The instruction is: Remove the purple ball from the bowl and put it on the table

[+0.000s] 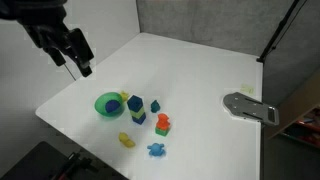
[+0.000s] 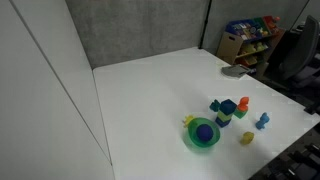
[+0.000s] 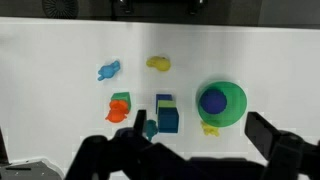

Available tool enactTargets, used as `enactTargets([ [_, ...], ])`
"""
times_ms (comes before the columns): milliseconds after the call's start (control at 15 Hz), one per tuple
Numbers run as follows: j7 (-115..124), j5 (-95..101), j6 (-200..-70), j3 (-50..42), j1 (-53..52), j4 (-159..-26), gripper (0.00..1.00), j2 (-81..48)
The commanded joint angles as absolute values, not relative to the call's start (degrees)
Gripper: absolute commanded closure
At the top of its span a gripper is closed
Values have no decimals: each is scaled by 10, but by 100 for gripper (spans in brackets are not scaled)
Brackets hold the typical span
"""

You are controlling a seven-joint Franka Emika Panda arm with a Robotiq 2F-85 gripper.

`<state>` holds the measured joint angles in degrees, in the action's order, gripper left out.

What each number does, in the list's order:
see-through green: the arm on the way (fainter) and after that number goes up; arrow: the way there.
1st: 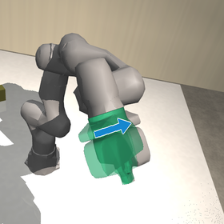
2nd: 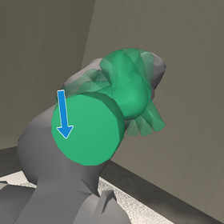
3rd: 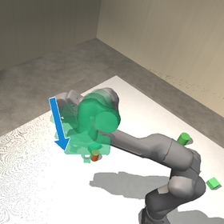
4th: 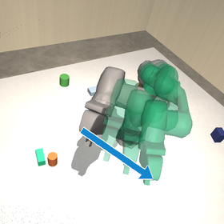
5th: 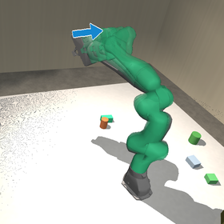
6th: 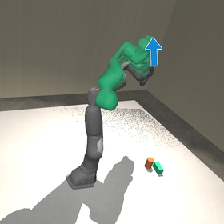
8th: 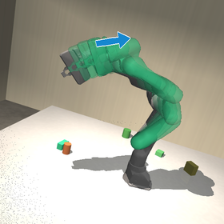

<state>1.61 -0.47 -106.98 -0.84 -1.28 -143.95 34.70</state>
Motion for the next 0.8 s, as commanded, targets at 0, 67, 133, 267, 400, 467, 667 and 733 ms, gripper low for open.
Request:
enactTargets([
  [0,14,-7,-1068,-4,-8,-1438,0,347],
  [67,14,-7,-1068,-4,-8,-1438,0,347],
  [133,14,-7,-1068,-4,-8,-1438,0,347],
  [267,14,-7,-1068,-4,-8,-1438,0,347],
  [400,14,-7,-1068,-4,-8,-1438,0,347],
  [467,14,-7,-1068,-4,-8,-1438,0,347],
  [667,20,-7,-1069,1,-9,-1416,0,323],
  [733,22,-7,-1069,3,-9,-1408,0,316],
])
